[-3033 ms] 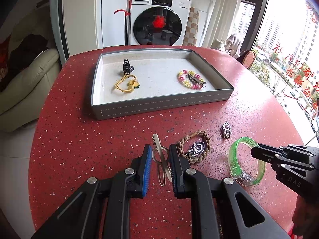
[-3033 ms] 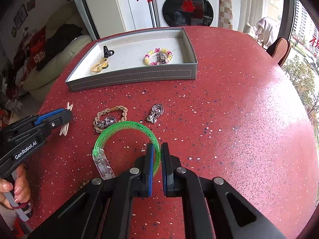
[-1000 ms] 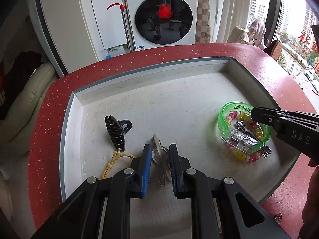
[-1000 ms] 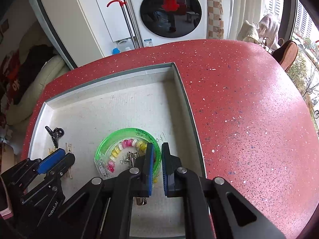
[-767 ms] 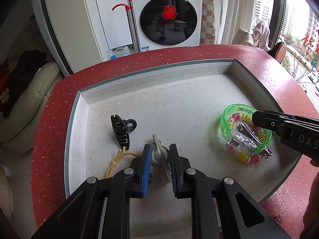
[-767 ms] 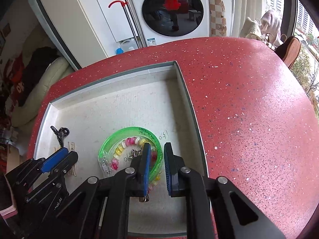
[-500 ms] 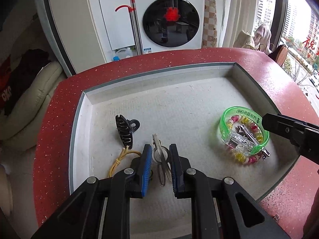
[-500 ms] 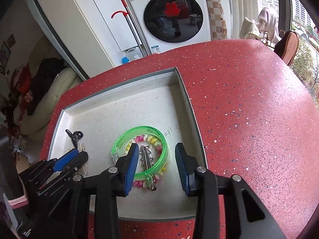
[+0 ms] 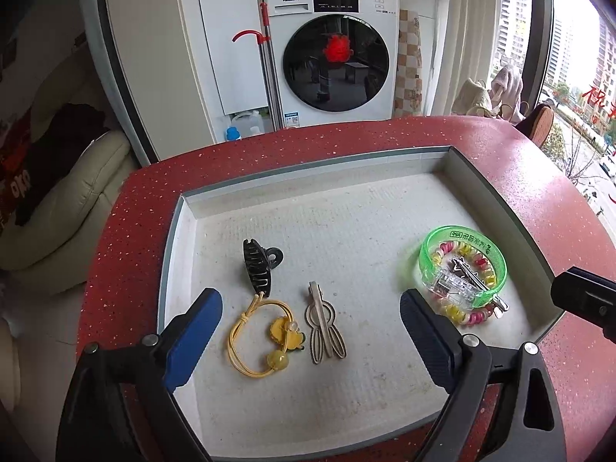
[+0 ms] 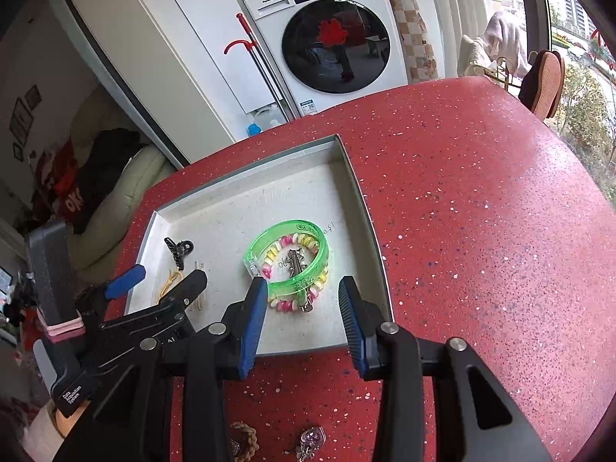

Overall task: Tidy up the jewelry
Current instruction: 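Withdraw both grippers from the tray toward the braided bracelet and pendants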

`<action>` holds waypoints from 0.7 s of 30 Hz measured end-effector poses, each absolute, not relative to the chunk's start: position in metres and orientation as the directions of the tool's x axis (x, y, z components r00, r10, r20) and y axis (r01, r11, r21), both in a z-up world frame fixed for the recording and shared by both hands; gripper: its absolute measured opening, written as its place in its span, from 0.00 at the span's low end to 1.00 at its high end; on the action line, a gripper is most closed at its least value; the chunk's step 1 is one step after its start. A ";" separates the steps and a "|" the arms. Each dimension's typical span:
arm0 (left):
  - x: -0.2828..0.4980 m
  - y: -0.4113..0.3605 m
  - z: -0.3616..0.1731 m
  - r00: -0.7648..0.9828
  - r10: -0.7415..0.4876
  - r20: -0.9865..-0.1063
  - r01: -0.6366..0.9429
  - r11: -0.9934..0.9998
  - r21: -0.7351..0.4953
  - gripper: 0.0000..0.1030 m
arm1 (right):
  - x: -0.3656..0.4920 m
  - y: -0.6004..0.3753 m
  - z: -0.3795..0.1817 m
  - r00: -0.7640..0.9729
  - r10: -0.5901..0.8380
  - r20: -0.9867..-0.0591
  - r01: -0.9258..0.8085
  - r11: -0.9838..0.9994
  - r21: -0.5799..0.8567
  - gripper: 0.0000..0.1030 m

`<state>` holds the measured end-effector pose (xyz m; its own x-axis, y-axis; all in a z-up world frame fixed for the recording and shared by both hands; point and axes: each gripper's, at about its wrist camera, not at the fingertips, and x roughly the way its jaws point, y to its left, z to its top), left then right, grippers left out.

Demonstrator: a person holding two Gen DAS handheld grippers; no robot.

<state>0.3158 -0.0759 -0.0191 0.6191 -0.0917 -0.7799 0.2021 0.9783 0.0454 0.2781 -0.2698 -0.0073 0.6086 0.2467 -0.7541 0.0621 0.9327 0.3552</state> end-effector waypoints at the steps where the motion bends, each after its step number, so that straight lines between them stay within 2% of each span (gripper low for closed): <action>1: 0.315 -0.075 -0.017 0.619 -0.094 -0.780 0.205 0.978 0.044 1.00 | 0.276 -0.269 -0.007 0.607 0.246 -0.755 0.060 0.934 0.353 0.41; 6: 0.300 -0.066 -0.004 0.654 -0.112 -0.748 0.199 0.980 0.028 1.00 | 0.264 -0.267 -0.008 0.601 0.256 -0.757 0.057 0.931 0.360 0.43; 8: 0.292 -0.061 0.002 0.665 -0.110 -0.739 0.193 0.981 0.028 1.00 | 0.258 -0.266 -0.007 0.602 0.263 -0.754 0.052 0.929 0.366 0.50; 10: 0.282 -0.056 0.009 0.677 -0.120 -0.726 0.191 0.981 0.016 1.00 | 0.251 -0.266 -0.006 0.604 0.276 -0.748 0.041 0.926 0.375 0.64; 14: 0.260 -0.050 0.014 0.675 -0.145 -0.723 0.207 0.978 -0.003 1.00 | 0.237 -0.266 -0.002 0.615 0.290 -0.733 0.030 0.920 0.390 0.79; 21: 0.227 -0.038 0.013 0.650 -0.200 -0.733 0.232 0.971 -0.059 1.00 | 0.209 -0.269 0.003 0.645 0.283 -0.710 0.025 0.921 0.390 0.83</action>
<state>0.2266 -0.0383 0.0134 0.6499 -0.2002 -0.7332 0.2320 0.9709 -0.0594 0.2094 -0.2686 0.0026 0.6449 0.2828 -0.7100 0.0254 0.9206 0.3897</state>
